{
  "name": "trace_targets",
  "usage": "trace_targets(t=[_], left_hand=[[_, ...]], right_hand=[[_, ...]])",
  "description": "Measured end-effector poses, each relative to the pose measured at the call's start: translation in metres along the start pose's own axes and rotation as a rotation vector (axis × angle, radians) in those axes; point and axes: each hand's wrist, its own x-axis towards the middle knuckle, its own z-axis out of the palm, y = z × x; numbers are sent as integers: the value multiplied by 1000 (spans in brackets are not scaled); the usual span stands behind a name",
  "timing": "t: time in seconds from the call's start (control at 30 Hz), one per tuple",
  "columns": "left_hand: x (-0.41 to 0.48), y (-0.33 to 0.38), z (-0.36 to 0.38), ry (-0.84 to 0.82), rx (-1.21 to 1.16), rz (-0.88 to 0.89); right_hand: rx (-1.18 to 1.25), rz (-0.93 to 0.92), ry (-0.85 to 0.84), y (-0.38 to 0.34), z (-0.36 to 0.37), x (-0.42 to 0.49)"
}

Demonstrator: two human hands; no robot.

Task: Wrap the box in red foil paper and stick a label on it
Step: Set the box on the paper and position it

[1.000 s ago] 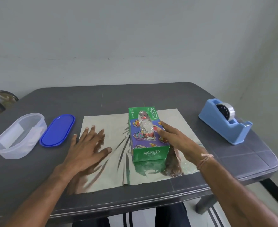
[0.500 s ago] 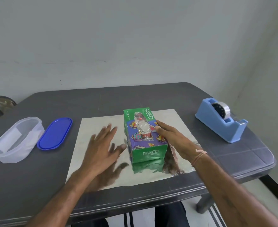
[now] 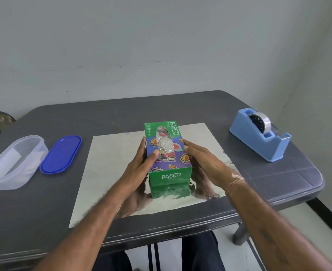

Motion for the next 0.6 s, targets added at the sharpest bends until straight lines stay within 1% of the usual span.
trace_targets(t=[0.07,0.17,0.27,0.37,0.47,0.6], left_hand=[[-2,-1,1,21,0,-13],[1,-10,0,13,-83,-22],[6,-6,-5,-1,-135,-68],[7,3,-10,27,-133,-90],[9,5,-14,49,-186,-118],[10,9,-15,42,-179,-163]], right_hand=[[23,2,0,2,3,-1],[71,-11,8,6,5,-1],[160,-44,44,2,6,-4],[257,-72,61,0,6,-5],[351,-8,106,-6,10,-2],[332,73,85,-8,15,0]])
